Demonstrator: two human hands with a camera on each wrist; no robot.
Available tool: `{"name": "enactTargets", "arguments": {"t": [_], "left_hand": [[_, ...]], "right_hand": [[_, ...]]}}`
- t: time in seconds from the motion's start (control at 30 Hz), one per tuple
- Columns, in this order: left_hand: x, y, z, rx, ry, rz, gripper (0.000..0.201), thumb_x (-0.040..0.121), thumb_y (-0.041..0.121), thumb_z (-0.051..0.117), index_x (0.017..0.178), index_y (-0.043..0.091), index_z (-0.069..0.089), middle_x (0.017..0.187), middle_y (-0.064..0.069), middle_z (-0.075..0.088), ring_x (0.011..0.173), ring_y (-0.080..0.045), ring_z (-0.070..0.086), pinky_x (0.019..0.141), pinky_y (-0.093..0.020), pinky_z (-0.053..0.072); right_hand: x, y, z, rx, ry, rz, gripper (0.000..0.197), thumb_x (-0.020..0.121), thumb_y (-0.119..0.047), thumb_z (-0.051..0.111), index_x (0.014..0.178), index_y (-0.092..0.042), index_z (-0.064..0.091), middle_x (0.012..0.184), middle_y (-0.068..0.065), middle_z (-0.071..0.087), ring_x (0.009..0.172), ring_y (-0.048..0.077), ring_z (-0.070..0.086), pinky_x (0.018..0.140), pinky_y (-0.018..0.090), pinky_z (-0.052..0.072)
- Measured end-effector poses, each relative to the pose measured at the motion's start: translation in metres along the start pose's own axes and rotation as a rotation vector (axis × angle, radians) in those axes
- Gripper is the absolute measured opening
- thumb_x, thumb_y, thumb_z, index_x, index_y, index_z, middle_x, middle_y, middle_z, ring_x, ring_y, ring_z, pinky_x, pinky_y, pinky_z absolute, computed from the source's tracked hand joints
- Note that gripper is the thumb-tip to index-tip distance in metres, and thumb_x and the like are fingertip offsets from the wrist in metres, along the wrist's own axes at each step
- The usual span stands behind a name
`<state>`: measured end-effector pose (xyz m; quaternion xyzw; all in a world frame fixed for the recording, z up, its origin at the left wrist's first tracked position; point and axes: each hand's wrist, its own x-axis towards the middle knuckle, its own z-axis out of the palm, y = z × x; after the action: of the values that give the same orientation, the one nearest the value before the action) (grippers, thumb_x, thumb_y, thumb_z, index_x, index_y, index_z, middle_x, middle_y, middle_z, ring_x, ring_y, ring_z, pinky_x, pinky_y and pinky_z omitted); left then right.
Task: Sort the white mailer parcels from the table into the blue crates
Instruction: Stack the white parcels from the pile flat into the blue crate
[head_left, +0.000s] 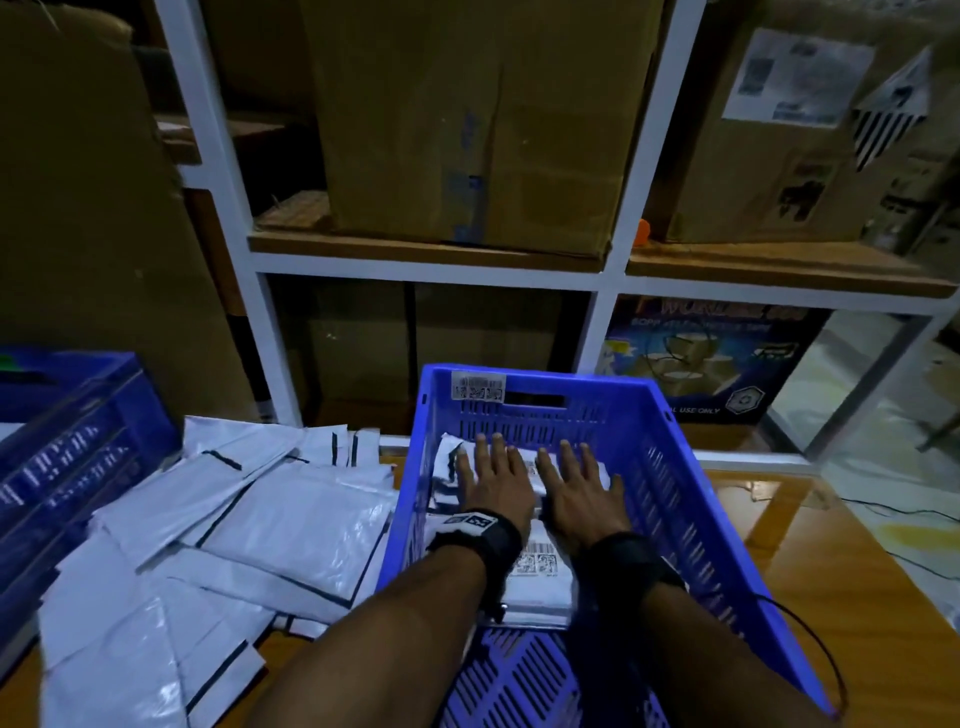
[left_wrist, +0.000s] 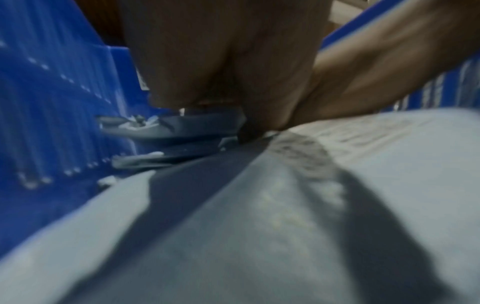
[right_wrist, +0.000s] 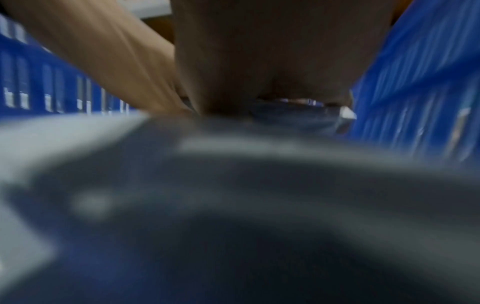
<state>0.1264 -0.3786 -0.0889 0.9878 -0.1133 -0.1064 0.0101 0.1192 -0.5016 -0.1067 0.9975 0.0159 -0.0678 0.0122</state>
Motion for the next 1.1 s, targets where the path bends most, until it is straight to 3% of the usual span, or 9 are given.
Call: {"name": "enactTargets", "arguments": {"t": [0.07,0.17,0.37,0.5,0.73,0.87,0.97,1.1], "left_hand": [[0.000,0.004,0.009,-0.007,-0.054,-0.016,0.083,0.097,0.027,0.045,0.157,0.007,-0.008,0.162,-0.019,-0.021,0.146,-0.043,-0.024,0.114,-0.064,-0.015],[0.005,0.006,0.018,-0.062,-0.073,-0.041,0.079,0.099,0.050,0.027,0.158,0.013,-0.011,0.163,-0.012,-0.023,0.146,-0.041,-0.027,0.112,-0.062,-0.020],[0.010,0.001,0.027,-0.099,-0.124,-0.065,0.087,0.095,0.069,0.019,0.156,0.018,-0.016,0.161,-0.006,-0.029,0.144,-0.042,-0.030,0.114,-0.059,-0.020],[0.004,0.001,0.028,-0.107,-0.119,-0.093,0.081,0.096,0.069,0.011,0.156,0.023,-0.018,0.160,-0.002,-0.032,0.144,-0.043,-0.031,0.113,-0.062,-0.018],[-0.001,-0.011,0.029,-0.111,-0.051,-0.111,0.061,0.100,0.058,0.010,0.155,0.042,-0.013,0.162,0.004,-0.027,0.141,-0.049,-0.031,0.110,-0.063,-0.023],[0.001,-0.015,0.035,-0.077,-0.044,-0.100,0.063,0.100,0.057,0.016,0.154,0.045,-0.014,0.161,0.003,-0.029,0.140,-0.048,-0.034,0.110,-0.063,-0.022],[0.002,-0.014,0.032,-0.032,-0.100,-0.099,0.069,0.098,0.051,0.021,0.152,0.043,-0.020,0.159,0.001,-0.034,0.138,-0.050,-0.036,0.111,-0.064,-0.020],[0.002,-0.015,0.029,-0.025,-0.151,-0.080,0.073,0.095,0.045,0.025,0.153,0.042,-0.020,0.158,-0.001,-0.035,0.137,-0.052,-0.036,0.112,-0.064,-0.017]], "right_hand": [[0.004,0.000,0.004,0.006,-0.023,-0.014,0.064,0.102,-0.046,0.033,0.155,-0.036,-0.002,0.165,0.002,-0.010,0.150,0.032,-0.011,0.112,0.067,0.010],[0.006,0.005,0.001,0.030,-0.086,-0.054,0.067,0.101,-0.052,0.033,0.155,-0.039,-0.003,0.164,0.001,-0.013,0.150,0.031,-0.014,0.113,0.065,0.004],[0.005,0.017,-0.001,0.180,-0.161,-0.109,0.075,0.097,-0.038,0.046,0.156,-0.035,0.000,0.164,-0.004,-0.016,0.150,0.028,-0.015,0.116,0.062,0.004],[0.002,0.021,0.000,0.133,-0.078,-0.156,0.065,0.100,-0.041,0.040,0.156,-0.031,0.010,0.165,-0.001,-0.006,0.151,0.029,-0.008,0.117,0.059,0.014],[0.000,0.004,0.000,0.141,-0.101,-0.131,0.057,0.103,-0.039,0.022,0.157,-0.028,0.007,0.165,-0.003,-0.007,0.151,0.026,-0.012,0.117,0.058,-0.004],[-0.002,0.001,0.006,0.235,-0.185,-0.061,0.063,0.101,-0.057,0.013,0.157,-0.033,-0.003,0.162,-0.006,-0.020,0.148,0.021,-0.022,0.116,0.053,-0.014],[-0.002,-0.003,0.010,0.263,-0.199,-0.027,0.078,0.089,-0.077,0.007,0.155,-0.037,-0.006,0.159,-0.011,-0.026,0.146,0.020,-0.028,0.113,0.052,-0.020],[-0.001,-0.006,0.013,0.264,-0.197,0.002,0.084,0.085,-0.083,0.006,0.155,-0.038,-0.004,0.160,-0.011,-0.025,0.147,0.020,-0.027,0.113,0.056,-0.020]]}}
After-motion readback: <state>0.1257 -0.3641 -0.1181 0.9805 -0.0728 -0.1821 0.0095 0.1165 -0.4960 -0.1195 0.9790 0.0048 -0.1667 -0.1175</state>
